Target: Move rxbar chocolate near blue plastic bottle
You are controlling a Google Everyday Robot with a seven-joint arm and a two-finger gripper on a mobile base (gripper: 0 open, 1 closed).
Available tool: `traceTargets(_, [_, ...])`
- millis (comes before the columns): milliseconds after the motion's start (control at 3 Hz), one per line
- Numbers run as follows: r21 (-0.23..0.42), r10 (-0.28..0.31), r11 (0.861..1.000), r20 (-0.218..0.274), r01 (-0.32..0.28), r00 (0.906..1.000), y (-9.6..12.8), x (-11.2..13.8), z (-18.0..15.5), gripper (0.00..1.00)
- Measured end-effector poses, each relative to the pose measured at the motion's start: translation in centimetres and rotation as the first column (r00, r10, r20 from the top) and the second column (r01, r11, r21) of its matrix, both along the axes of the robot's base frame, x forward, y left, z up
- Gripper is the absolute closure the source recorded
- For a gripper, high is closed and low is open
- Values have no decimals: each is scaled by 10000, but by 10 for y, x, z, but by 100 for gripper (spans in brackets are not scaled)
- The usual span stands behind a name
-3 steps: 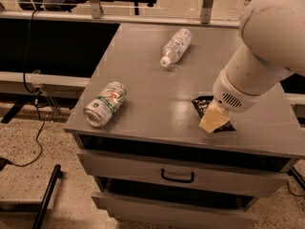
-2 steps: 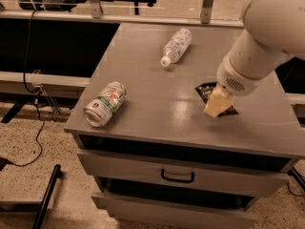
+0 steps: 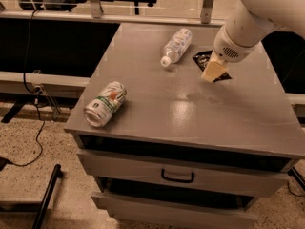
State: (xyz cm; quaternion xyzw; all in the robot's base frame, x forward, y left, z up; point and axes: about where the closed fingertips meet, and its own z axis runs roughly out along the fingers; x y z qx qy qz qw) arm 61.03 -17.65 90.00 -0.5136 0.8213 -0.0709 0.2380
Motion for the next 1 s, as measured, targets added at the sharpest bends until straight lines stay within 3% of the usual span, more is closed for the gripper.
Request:
traceTargets(333, [76, 507, 9987, 421, -511, 9978, 2, 50, -11, 100])
traceTargets(667, [131, 946, 9954, 427, -953, 9946, 0, 73, -27, 100])
traceTargets(1000, [60, 1860, 9825, 283, -1863, 9821, 11, 86, -44, 97])
